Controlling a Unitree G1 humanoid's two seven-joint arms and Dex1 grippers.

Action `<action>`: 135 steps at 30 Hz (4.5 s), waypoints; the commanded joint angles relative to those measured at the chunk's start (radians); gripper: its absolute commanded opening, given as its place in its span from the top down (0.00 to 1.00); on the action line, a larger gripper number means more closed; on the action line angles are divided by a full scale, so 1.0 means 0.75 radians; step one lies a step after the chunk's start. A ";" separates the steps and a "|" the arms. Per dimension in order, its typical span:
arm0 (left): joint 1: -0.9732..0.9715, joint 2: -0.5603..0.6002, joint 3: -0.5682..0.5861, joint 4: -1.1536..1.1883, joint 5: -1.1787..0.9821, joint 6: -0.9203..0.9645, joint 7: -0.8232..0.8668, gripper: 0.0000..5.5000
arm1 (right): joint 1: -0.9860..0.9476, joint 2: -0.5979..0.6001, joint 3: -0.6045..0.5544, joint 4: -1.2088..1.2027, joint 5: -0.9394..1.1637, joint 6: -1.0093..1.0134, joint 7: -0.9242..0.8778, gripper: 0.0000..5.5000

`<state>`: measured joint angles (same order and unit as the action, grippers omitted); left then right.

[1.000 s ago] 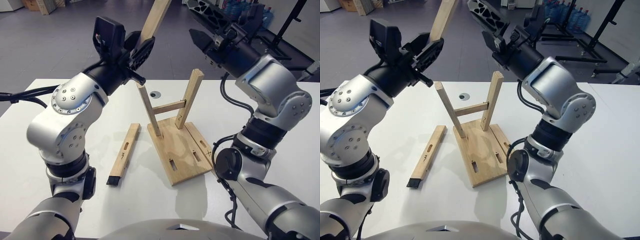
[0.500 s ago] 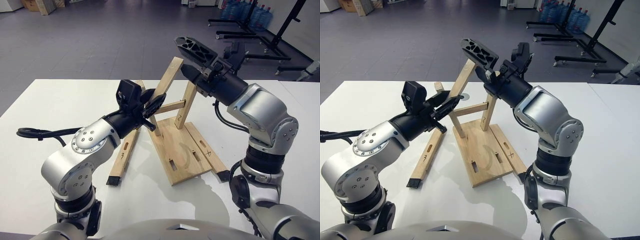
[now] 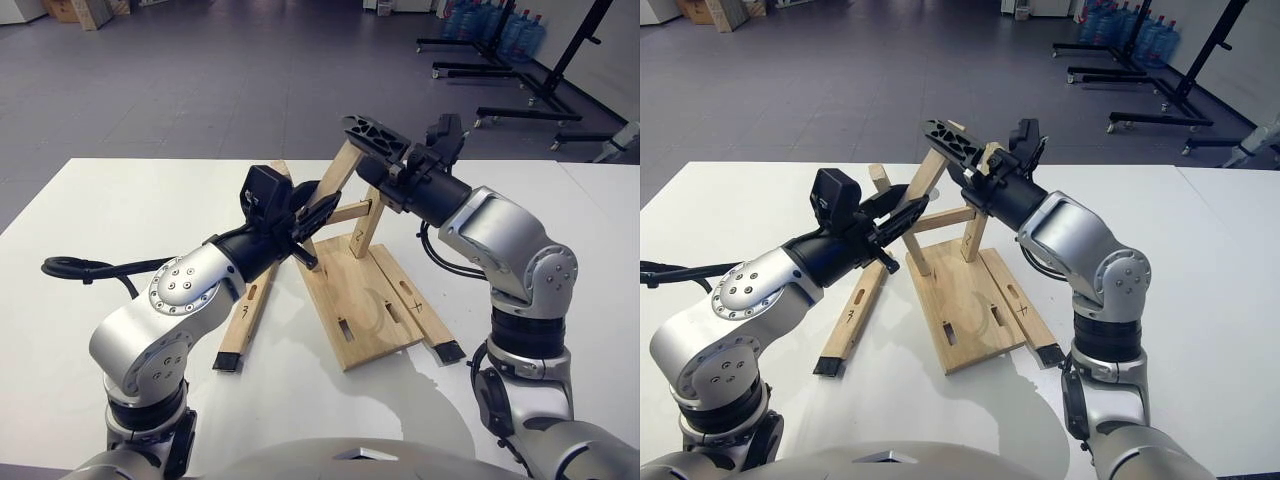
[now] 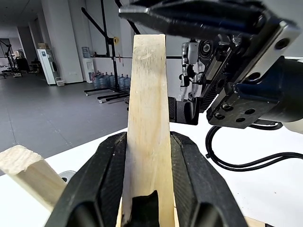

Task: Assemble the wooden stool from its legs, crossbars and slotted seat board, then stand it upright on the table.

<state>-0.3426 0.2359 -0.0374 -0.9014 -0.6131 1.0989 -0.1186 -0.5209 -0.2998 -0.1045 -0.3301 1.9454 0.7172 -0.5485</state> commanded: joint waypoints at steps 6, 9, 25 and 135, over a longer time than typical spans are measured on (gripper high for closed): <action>0.005 0.005 -0.030 -0.004 0.012 -0.023 0.014 0.77 | -0.024 0.009 0.063 -0.001 -0.015 -0.040 0.006 0.51; 0.008 0.006 -0.036 -0.007 0.011 -0.025 0.017 0.77 | -0.030 0.009 0.072 0.001 -0.018 -0.049 0.011 0.65; -0.008 -0.003 -0.054 0.000 0.018 -0.028 0.030 0.77 | -0.038 0.008 0.087 0.006 -0.051 -0.074 0.024 0.92; -0.254 0.297 0.480 0.455 -0.636 -0.343 0.196 0.24 | 0.803 0.011 0.059 0.667 -2.230 -0.947 1.321 0.93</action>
<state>-0.5410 0.4508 0.3296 -0.5634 -1.0933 0.8490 0.0320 0.0222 -0.2915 -0.0657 0.0244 0.3323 -0.0298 0.4505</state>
